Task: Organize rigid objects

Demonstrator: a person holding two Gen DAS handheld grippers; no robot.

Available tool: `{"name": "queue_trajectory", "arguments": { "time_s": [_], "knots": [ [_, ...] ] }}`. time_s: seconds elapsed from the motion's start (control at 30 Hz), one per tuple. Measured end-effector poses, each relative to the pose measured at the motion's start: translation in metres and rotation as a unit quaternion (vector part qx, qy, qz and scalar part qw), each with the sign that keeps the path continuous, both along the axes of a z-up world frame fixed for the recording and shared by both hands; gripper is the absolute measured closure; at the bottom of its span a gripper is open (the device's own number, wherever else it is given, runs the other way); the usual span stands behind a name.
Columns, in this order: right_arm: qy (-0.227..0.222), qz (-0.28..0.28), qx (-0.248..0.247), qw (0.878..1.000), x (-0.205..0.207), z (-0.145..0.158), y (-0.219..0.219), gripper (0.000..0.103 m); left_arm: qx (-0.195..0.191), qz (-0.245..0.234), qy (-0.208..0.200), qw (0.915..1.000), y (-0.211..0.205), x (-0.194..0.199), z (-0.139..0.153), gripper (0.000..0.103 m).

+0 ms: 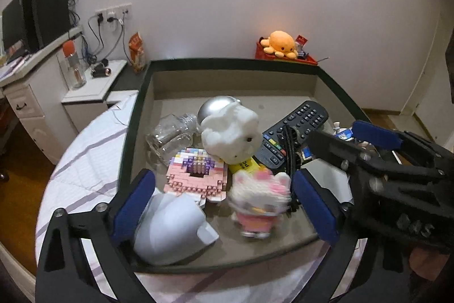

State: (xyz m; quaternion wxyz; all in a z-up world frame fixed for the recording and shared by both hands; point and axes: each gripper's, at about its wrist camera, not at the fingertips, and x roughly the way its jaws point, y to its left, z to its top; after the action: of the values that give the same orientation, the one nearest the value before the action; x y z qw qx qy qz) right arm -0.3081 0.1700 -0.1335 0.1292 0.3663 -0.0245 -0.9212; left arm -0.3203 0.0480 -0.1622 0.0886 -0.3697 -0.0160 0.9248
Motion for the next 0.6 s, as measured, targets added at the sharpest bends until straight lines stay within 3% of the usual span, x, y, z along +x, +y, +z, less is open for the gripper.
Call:
{"name": "queue_trajectory", "arguments": {
  "time_s": [0.07, 0.13, 0.37, 0.6],
  "knots": [
    [0.000, -0.009, -0.016, 1.000, 0.005, 0.005, 0.004, 0.011, 0.001, 0.001, 0.007, 1.0000, -0.001, 0.008, 0.006, 0.001],
    [0.001, -0.012, -0.044, 0.999, 0.010, 0.009, 0.009, 0.000, 0.001, 0.005, 0.014, 0.9999, -0.004, 0.016, 0.014, 0.001],
    [0.030, -0.039, -0.080, 0.996, 0.057, 0.042, 0.019, 0.000, 0.000, 0.030, 0.038, 0.9988, -0.020, 0.065, 0.044, 0.000],
    [0.057, -0.069, -0.065, 0.994, 0.121, 0.071, 0.017, 0.000, -0.007, 0.045, 0.076, 0.9960, -0.035, 0.129, 0.086, 0.000]
  ]
}}
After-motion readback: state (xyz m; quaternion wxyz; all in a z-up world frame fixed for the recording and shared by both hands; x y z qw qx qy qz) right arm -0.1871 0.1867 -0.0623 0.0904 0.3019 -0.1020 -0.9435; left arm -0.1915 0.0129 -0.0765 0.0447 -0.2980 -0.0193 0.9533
